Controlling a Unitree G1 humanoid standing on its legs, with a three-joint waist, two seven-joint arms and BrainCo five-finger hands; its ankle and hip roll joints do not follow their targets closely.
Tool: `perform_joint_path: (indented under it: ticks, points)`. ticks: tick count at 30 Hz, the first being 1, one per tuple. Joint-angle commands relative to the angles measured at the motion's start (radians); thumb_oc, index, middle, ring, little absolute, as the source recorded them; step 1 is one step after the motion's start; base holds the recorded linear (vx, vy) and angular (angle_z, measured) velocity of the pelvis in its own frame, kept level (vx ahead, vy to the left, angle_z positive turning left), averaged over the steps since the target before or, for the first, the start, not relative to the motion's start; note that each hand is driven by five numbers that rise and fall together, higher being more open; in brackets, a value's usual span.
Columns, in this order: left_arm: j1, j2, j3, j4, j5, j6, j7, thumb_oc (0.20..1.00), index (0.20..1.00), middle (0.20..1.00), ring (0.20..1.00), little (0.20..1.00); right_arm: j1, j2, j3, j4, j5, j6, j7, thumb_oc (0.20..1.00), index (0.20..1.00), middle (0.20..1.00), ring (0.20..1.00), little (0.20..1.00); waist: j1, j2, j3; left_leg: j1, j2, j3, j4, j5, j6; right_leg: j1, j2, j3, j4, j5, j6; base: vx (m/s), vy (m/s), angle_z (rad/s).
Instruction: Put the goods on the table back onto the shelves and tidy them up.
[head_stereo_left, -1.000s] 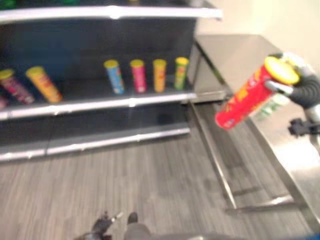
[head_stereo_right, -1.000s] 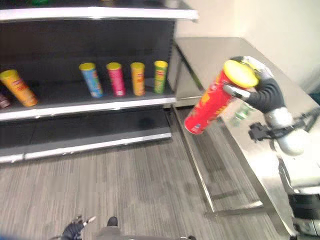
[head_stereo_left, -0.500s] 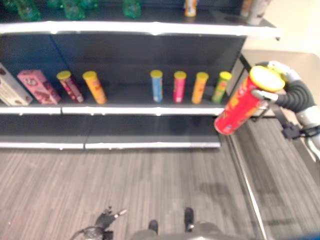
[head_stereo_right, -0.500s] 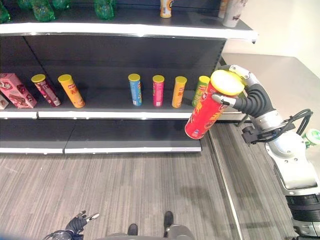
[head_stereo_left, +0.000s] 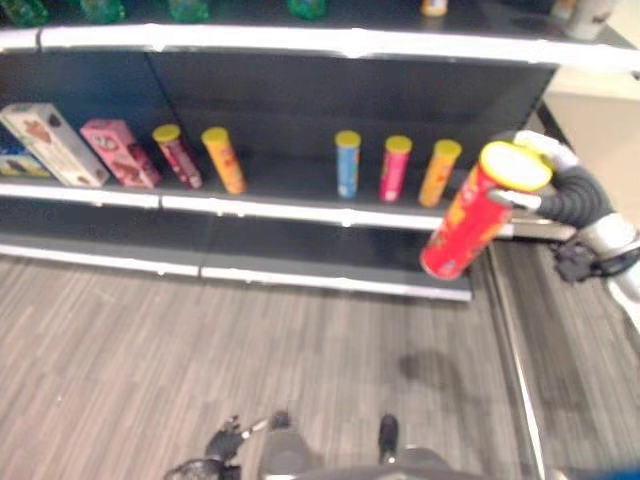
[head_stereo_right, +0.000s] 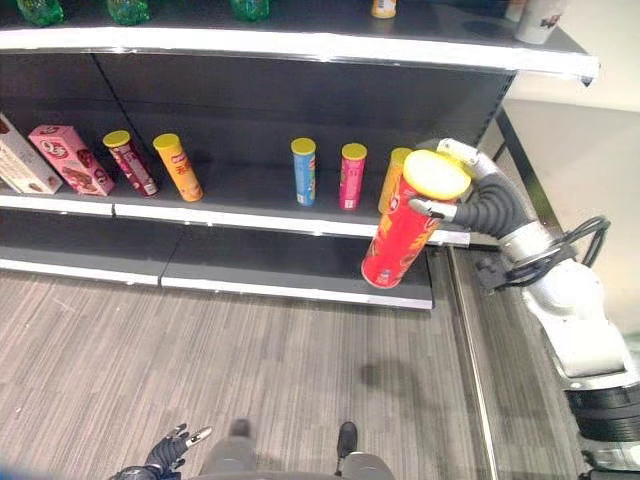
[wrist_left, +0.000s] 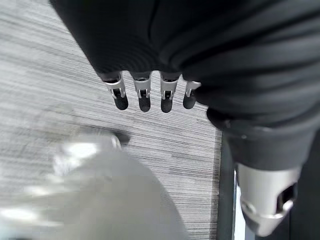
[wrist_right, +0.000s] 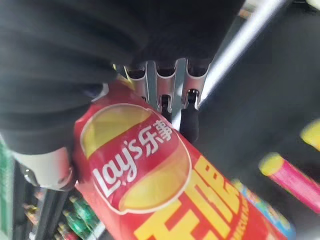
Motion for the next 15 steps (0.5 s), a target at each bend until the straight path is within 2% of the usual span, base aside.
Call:
perform_joint_path:
  ticks: [1, 3, 4, 5, 6, 7, 8, 10, 11, 13, 15]
  points:
    - [0.038, 0.083, -0.003, -0.049, -0.011, -0.032, 0.018, 1.0, 1.0, 1.0, 1.0, 1.0, -0.044, -0.028, -0.014, -0.077, 0.015, -0.039, -0.04, 0.2, 0.2, 0.2, 0.2, 0.2, 0.036, 0.003, -0.086, -0.026, -0.017, -0.005, -0.057, 0.156, 0.005, 0.025, -0.105, 0.008, 0.108, -0.137, 0.097, 0.28, 0.494, 0.05]
    - [0.03, 0.086, -0.014, -0.035, 0.017, -0.029, 0.011, 1.0, 1.0, 1.0, 1.0, 1.0, -0.019, -0.004, -0.038, -0.089, -0.011, -0.031, -0.042, 0.2, 0.2, 0.2, 0.2, 0.2, 0.04, 0.017, -0.108, -0.032, -0.047, -0.002, -0.026, 0.115, 0.0, 0.058, -0.163, -0.005, 0.125, -0.124, 0.123, 0.34, 0.613, -0.18]
    - [0.026, 0.091, -0.019, -0.032, 0.03, -0.029, 0.009, 1.0, 1.0, 1.0, 1.0, 1.0, -0.014, 0.014, -0.035, -0.091, -0.027, -0.022, -0.039, 0.2, 0.2, 0.2, 0.2, 0.2, 0.039, 0.015, -0.11, -0.028, -0.077, 0.003, -0.003, 0.092, 0.009, 0.048, -0.196, 0.001, 0.157, -0.081, 0.125, 0.26, 0.551, -0.24]
    - [0.019, 0.1, -0.023, -0.028, 0.047, -0.028, 0.007, 1.0, 1.0, 1.0, 1.0, 1.0, -0.017, 0.03, -0.025, -0.083, -0.043, -0.019, -0.042, 0.2, 0.2, 0.2, 0.2, 0.2, 0.041, 0.006, -0.108, -0.018, -0.116, 0.014, 0.014, 0.066, 0.029, 0.03, -0.231, 0.022, 0.202, -0.011, 0.127, 0.14, 0.354, -0.13]
    - [0.018, 0.101, -0.023, -0.028, 0.048, -0.028, 0.007, 1.0, 1.0, 1.0, 1.0, 1.0, -0.018, 0.03, -0.025, -0.082, -0.043, -0.019, -0.042, 0.2, 0.2, 0.2, 0.2, 0.2, 0.041, 0.005, -0.11, -0.022, -0.117, 0.015, 0.013, 0.068, 0.03, 0.026, -0.232, 0.023, 0.2, -0.008, 0.129, 0.14, 0.516, 0.08]
    - [0.016, 0.122, -0.024, -0.038, 0.056, -0.022, 0.001, 1.0, 1.0, 1.0, 1.0, 1.0, -0.023, 0.058, -0.006, -0.086, -0.057, -0.007, -0.035, 0.2, 0.2, 0.2, 0.2, 0.2, 0.035, 0.009, -0.103, 0.004, -0.175, 0.024, 0.004, 0.044, 0.072, -0.025, -0.257, 0.055, 0.286, 0.078, 0.103, 0.11, 0.485, 0.2]
    - [0.016, 0.133, -0.02, -0.041, 0.054, -0.021, 0.0, 1.0, 1.0, 1.0, 1.0, 1.0, -0.034, 0.071, 0.008, -0.082, -0.061, -0.009, -0.038, 0.2, 0.2, 0.2, 0.2, 0.2, 0.036, 0.011, -0.097, 0.019, -0.198, 0.034, -0.004, 0.038, 0.09, -0.051, -0.269, 0.057, 0.331, 0.118, 0.094, 0.15, 0.63, 0.11]
    - [0.026, 0.15, -0.004, -0.042, 0.058, -0.017, -0.002, 1.0, 1.0, 1.0, 1.0, 1.0, -0.054, 0.093, 0.031, -0.078, -0.066, -0.01, -0.039, 0.2, 0.2, 0.2, 0.2, 0.2, 0.039, 0.017, -0.093, 0.054, -0.233, 0.057, -0.032, 0.028, 0.118, -0.077, -0.286, 0.023, 0.381, 0.134, 0.084, 0.11, 0.368, 0.0]
    - [0.026, 0.15, -0.003, -0.042, 0.058, -0.017, -0.003, 1.0, 1.0, 1.0, 1.0, 1.0, -0.054, 0.093, 0.032, -0.078, -0.066, -0.01, -0.039, 0.2, 0.2, 0.2, 0.2, 0.2, 0.038, 0.015, -0.092, 0.057, -0.234, 0.057, -0.035, 0.029, 0.118, -0.076, -0.287, 0.023, 0.382, 0.132, 0.084, 0.18, 0.36, -0.07]
    - [0.037, 0.147, 0.02, -0.01, 0.06, -0.011, -0.008, 1.0, 1.0, 1.0, 1.0, 1.0, -0.064, 0.093, 0.049, -0.073, -0.069, -0.003, -0.025, 0.2, 0.2, 0.2, 0.2, 0.2, 0.024, 0.029, -0.084, 0.121, -0.266, 0.066, -0.105, 0.031, 0.135, -0.13, -0.191, 0.009, 0.393, 0.051, 0.067, 0.22, 0.362, -0.11]
    - [0.037, 0.136, 0.02, 0.013, 0.058, -0.011, -0.003, 1.0, 1.0, 1.0, 1.0, 1.0, -0.084, 0.091, 0.067, -0.069, -0.05, -0.001, -0.02, 0.2, 0.2, 0.2, 0.2, 0.2, 0.02, 0.034, -0.082, 0.139, -0.283, 0.068, -0.127, 0.027, 0.136, -0.145, -0.137, -0.027, 0.299, 0.003, 0.064, 0.14, 0.165, -0.02]
